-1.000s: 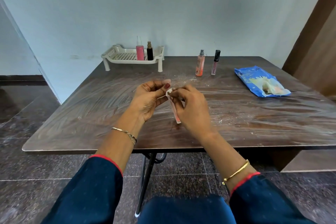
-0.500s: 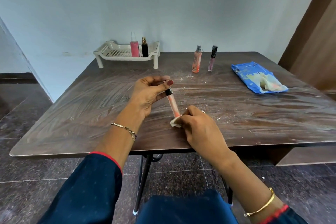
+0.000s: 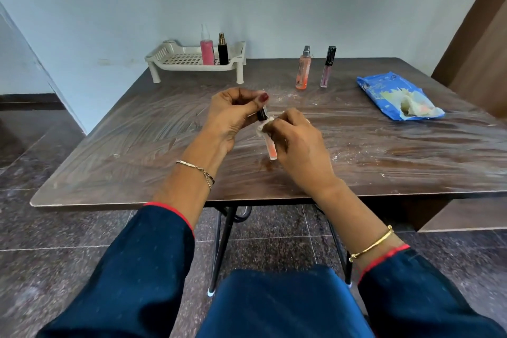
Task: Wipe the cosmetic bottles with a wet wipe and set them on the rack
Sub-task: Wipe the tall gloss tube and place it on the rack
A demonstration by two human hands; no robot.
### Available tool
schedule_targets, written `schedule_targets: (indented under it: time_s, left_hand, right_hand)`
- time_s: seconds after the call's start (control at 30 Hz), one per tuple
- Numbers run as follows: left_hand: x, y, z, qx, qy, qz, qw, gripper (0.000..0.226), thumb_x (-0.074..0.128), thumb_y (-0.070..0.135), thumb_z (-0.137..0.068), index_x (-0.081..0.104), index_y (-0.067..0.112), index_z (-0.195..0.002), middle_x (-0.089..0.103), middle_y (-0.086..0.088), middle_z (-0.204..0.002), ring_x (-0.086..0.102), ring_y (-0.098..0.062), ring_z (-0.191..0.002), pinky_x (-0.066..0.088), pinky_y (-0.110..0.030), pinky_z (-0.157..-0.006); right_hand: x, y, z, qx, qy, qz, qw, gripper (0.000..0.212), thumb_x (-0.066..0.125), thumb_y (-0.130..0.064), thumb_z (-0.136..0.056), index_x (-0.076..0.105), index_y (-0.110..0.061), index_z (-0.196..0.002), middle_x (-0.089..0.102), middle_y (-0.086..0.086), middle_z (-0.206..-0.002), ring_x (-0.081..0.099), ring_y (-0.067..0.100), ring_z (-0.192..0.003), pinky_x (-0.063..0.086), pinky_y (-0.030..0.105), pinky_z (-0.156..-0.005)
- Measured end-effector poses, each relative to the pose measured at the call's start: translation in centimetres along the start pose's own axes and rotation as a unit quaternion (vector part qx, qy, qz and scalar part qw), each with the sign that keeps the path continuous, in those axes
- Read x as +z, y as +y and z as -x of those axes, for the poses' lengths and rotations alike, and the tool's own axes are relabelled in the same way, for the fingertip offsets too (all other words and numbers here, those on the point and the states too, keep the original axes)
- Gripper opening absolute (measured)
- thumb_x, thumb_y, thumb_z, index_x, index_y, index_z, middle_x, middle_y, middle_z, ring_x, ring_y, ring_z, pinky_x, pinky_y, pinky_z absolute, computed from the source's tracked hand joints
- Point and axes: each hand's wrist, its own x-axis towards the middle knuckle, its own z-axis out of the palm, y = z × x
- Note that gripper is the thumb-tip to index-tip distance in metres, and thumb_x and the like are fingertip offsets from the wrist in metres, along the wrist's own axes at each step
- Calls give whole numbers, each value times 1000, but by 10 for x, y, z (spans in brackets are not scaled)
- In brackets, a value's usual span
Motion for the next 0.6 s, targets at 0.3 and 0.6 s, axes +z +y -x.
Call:
schedule_targets:
  time_s: [0.3,0.6]
  left_hand:
    - [2,0,3,10,-13,-16,1000,11,74,1,-75,68,2,-83,71,-3,-81,68,-10,-75,59,-27,-67]
    - [-3,4,3,25,-61,-9,998,6,72,3,-77,66,2,-79,68,-5,-75,67,-14,-69,56,-27,-64]
  right_hand:
    - [-5,10,18,22,-75,8,997,20,68,4,-75,72,-7,-92,56,7,-86,58,28,-72,46,36,-58]
    - [-8,2,-25,-22,53,-27,998,8,65,-5,-83,70,-6,-89,58,10,-86,56,21,-71,51,38,-59]
